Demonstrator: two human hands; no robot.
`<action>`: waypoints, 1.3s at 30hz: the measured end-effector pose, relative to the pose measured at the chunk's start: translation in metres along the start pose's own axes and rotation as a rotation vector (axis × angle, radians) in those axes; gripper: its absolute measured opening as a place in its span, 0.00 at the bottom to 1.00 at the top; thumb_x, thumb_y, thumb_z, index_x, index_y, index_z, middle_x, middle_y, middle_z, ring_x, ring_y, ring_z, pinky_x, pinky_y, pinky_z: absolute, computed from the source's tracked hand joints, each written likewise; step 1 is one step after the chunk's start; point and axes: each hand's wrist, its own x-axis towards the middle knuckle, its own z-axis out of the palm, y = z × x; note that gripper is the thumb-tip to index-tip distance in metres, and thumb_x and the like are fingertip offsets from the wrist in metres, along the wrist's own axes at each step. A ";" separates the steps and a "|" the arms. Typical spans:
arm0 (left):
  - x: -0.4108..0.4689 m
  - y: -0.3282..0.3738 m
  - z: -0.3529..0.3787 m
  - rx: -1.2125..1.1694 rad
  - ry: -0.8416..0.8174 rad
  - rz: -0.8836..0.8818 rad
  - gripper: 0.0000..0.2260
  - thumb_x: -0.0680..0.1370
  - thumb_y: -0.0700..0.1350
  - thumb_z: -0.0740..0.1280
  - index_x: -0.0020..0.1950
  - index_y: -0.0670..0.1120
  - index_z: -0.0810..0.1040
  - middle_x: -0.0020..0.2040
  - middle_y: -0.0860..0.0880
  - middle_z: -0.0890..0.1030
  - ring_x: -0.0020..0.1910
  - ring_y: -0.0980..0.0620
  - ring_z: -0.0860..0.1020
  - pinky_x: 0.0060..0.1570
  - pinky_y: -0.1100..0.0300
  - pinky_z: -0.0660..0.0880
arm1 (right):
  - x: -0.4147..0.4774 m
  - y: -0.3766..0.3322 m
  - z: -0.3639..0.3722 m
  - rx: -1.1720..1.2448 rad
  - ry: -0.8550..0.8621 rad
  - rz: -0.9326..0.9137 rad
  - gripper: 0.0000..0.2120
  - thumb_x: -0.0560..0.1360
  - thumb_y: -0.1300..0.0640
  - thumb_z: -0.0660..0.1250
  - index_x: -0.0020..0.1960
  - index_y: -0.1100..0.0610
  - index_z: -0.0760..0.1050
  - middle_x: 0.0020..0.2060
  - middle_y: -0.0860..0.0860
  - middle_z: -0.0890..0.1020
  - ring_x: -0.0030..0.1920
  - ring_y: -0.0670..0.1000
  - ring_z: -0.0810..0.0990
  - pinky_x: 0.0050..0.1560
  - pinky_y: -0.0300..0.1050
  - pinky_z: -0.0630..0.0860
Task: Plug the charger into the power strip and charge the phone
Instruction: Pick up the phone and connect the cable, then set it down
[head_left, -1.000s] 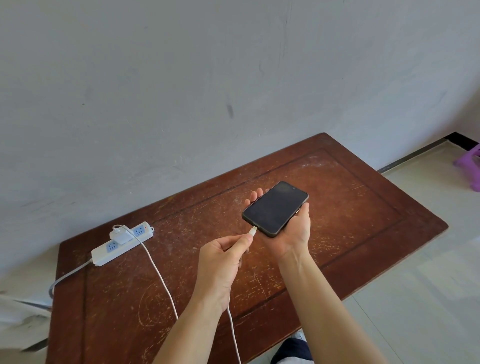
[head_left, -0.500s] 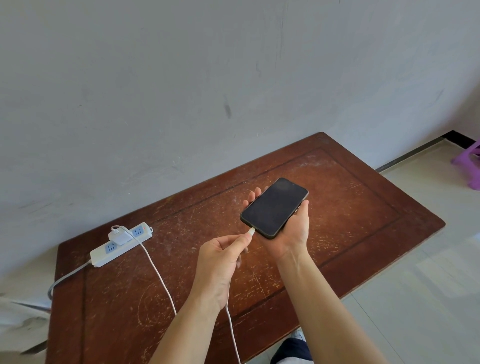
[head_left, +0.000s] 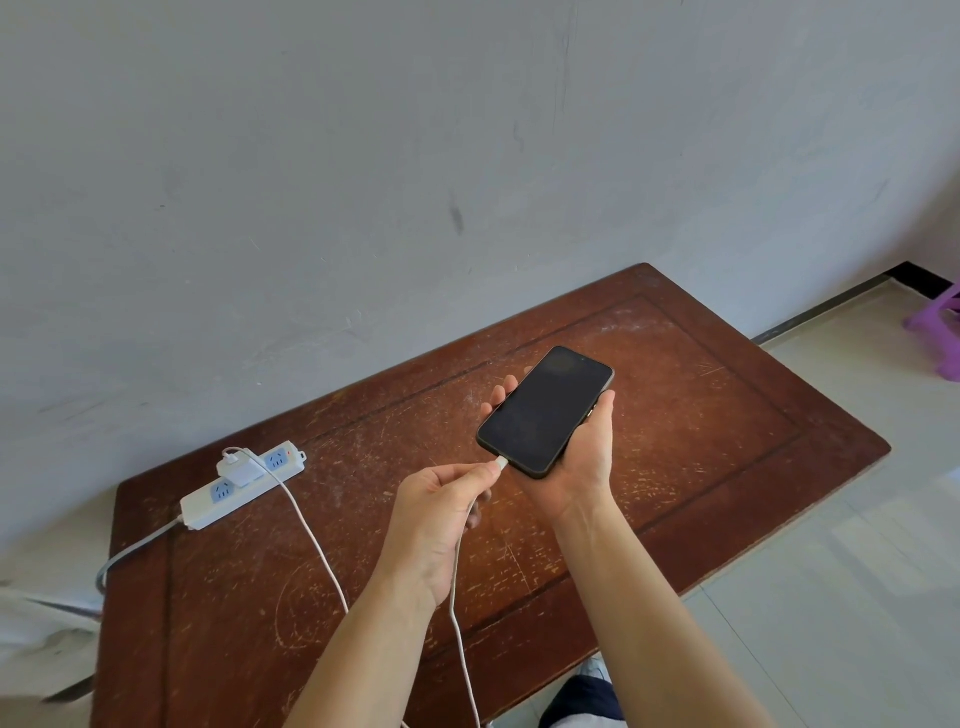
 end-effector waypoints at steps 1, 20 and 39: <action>0.000 0.000 0.001 -0.003 0.001 0.000 0.05 0.71 0.44 0.76 0.36 0.45 0.87 0.29 0.51 0.80 0.35 0.53 0.75 0.37 0.60 0.75 | 0.000 0.000 0.001 -0.008 0.004 -0.001 0.39 0.74 0.25 0.54 0.55 0.60 0.81 0.49 0.59 0.81 0.48 0.59 0.80 0.57 0.59 0.76; 0.005 0.002 -0.005 -0.001 -0.030 -0.046 0.07 0.71 0.48 0.77 0.38 0.45 0.87 0.31 0.51 0.81 0.36 0.54 0.77 0.38 0.60 0.75 | 0.003 0.001 -0.001 -0.076 0.046 -0.010 0.39 0.75 0.25 0.53 0.70 0.55 0.73 0.66 0.62 0.80 0.63 0.65 0.80 0.63 0.65 0.77; 0.019 0.002 -0.025 0.099 0.058 0.043 0.07 0.78 0.51 0.69 0.45 0.53 0.87 0.44 0.51 0.87 0.50 0.49 0.83 0.47 0.55 0.77 | 0.007 -0.013 -0.007 -0.382 0.283 0.003 0.31 0.79 0.31 0.55 0.60 0.53 0.83 0.55 0.55 0.87 0.53 0.60 0.87 0.48 0.62 0.84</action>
